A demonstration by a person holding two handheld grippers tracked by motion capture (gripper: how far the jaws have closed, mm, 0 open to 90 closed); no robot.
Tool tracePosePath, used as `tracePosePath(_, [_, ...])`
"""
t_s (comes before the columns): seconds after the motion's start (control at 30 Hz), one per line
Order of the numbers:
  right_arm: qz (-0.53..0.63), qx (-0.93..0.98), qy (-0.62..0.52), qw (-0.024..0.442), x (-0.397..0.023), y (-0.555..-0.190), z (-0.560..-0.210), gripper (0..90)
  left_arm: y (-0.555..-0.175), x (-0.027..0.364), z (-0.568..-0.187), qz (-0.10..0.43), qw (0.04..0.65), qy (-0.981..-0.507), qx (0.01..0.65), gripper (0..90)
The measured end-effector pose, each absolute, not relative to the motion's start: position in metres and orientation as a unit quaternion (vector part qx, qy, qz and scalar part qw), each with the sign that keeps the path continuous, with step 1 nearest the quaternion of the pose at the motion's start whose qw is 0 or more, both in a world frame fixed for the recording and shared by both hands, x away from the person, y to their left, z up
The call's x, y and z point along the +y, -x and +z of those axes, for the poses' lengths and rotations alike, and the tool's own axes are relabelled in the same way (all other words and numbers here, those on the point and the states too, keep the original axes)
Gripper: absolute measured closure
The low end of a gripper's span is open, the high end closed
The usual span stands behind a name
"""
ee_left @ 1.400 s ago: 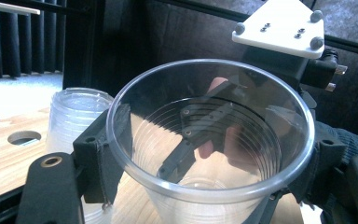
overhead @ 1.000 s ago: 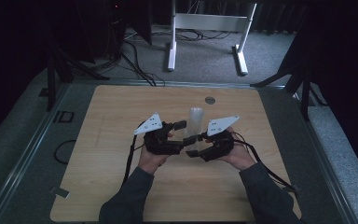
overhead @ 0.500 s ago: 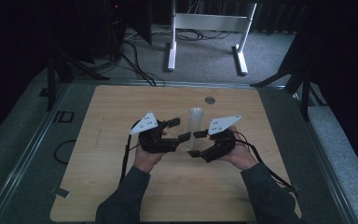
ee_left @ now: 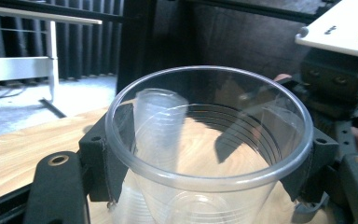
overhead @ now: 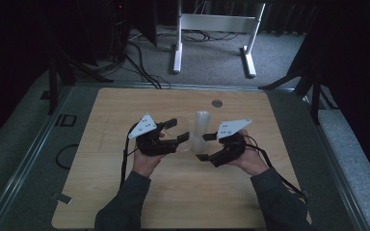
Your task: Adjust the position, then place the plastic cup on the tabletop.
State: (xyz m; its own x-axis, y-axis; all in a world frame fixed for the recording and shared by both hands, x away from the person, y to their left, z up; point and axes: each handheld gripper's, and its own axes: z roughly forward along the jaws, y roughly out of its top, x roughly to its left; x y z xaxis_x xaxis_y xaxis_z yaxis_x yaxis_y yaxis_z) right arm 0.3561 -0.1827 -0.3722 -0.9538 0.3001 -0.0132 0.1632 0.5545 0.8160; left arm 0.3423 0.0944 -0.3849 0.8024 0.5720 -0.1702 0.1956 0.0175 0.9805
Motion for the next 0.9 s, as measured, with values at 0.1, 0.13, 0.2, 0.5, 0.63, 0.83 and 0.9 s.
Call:
tracePosePath(0.1, [0.452,0.879,-0.133,0.077,-0.183,-0.356,-0.372,23.5,-0.342,0.099,-0.385,0.156,0.653,-0.682,0.289,28.1])
tracePosePath(0.13, [0.452,0.879,-0.133,0.077,-0.183,-0.357,-0.372,23.6,-0.342,0.101,-0.385,0.161,0.651,-0.682,0.291,28.1])
tracePosePath(0.2, [0.453,0.878,-0.135,0.078,-0.183,-0.357,-0.372,23.5,-0.342,0.105,-0.386,0.166,0.648,-0.681,0.298,28.1])
tracePosePath(0.5, [0.455,0.876,-0.139,0.079,-0.183,-0.357,-0.371,23.6,-0.341,0.118,-0.388,0.185,0.643,-0.672,0.318,28.1])
tracePosePath(0.63, [0.459,0.873,-0.144,0.081,-0.183,-0.355,-0.371,23.6,-0.341,0.121,-0.388,0.193,0.641,-0.668,0.325,28.1])
tracePosePath(0.83, [0.459,0.872,-0.149,0.083,-0.184,-0.353,-0.370,23.6,-0.340,0.125,-0.390,0.206,0.632,-0.670,0.332,28.2])
tracePosePath(0.9, [0.461,0.871,-0.148,0.083,-0.184,-0.353,-0.370,23.6,-0.340,0.125,-0.390,0.206,0.632,-0.670,0.332,28.2])
